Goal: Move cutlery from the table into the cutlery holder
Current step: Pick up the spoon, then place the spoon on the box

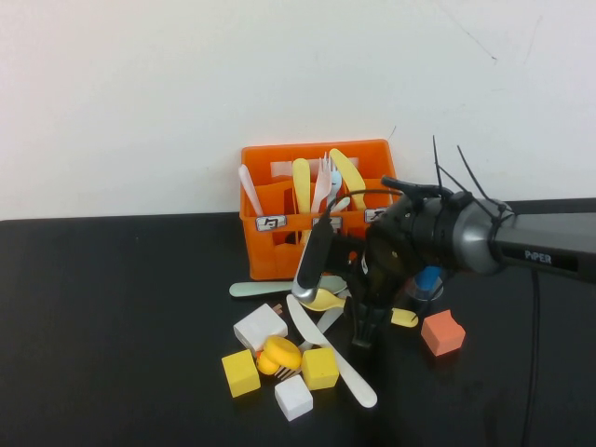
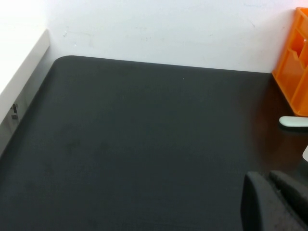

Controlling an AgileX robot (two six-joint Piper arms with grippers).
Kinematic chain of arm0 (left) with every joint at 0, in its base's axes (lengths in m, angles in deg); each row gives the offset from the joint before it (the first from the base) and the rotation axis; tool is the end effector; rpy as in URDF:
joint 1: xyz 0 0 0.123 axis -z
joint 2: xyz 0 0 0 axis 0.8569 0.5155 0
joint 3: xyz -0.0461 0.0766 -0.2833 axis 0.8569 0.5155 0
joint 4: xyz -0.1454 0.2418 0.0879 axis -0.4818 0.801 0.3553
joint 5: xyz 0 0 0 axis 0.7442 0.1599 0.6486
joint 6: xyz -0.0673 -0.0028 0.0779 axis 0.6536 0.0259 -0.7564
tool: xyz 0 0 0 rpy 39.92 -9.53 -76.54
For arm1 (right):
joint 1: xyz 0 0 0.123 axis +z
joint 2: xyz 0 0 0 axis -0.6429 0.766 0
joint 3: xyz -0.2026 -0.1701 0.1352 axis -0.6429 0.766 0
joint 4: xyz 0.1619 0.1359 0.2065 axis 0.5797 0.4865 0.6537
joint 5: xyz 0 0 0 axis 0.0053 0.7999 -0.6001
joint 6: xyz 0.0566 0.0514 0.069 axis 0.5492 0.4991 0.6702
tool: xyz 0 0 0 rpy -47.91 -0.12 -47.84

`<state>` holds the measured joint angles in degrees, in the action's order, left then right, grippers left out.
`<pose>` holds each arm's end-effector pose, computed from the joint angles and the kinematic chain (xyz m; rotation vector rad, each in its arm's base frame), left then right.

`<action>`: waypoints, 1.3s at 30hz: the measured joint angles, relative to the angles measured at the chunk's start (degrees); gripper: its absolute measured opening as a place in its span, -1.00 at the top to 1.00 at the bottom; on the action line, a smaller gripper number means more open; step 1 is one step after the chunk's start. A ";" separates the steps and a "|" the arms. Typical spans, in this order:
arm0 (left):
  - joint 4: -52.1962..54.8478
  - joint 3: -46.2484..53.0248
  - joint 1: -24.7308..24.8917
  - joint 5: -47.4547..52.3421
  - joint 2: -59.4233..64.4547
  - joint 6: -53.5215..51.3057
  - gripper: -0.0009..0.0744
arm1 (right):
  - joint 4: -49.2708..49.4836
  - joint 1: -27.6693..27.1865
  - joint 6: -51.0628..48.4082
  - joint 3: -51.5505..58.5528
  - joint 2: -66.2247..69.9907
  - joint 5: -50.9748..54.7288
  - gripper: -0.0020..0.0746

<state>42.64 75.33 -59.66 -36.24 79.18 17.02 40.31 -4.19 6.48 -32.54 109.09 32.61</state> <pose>0.0970 0.0004 0.1732 -0.1824 1.8224 -0.1344 0.4171 0.2874 0.0779 -1.6486 2.1591 -0.1680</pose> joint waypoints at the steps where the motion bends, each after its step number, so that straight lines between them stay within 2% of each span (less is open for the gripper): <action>1: 0.00 0.00 0.00 0.00 0.00 0.00 0.98 | 0.00 0.00 0.00 0.00 0.30 0.00 -0.05; 10: 0.00 0.00 0.00 0.00 0.00 0.00 0.98 | 1.09 0.00 0.00 -0.26 2.20 0.00 -0.03; 12: 0.00 0.00 0.00 0.00 0.00 0.00 0.98 | 1.47 0.00 0.00 -0.49 2.29 0.49 0.07; 16: 0.00 0.00 0.00 0.00 0.00 0.00 0.98 | 2.88 0.00 0.00 -0.51 2.42 2.78 0.56; 23: 0.00 0.00 0.00 0.00 0.00 0.00 0.98 | 6.75 0.00 0.13 -0.61 1.83 7.09 0.56; 32: 0.00 0.00 0.00 0.00 0.00 -0.11 0.98 | 11.75 4.26 6.27 -0.50 -3.44 9.55 0.56; 35: 0.00 0.00 0.00 0.00 0.00 -0.11 0.98 | 15.34 5.54 8.12 1.14 -6.22 5.75 0.56; 39: 0.00 0.00 0.00 0.00 0.00 -0.11 0.98 | 23.93 6.91 9.05 7.57 -11.64 -6.81 0.57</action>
<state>42.64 75.33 -59.66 -36.24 79.18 16.91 64.23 2.72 15.52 -24.97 97.45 25.80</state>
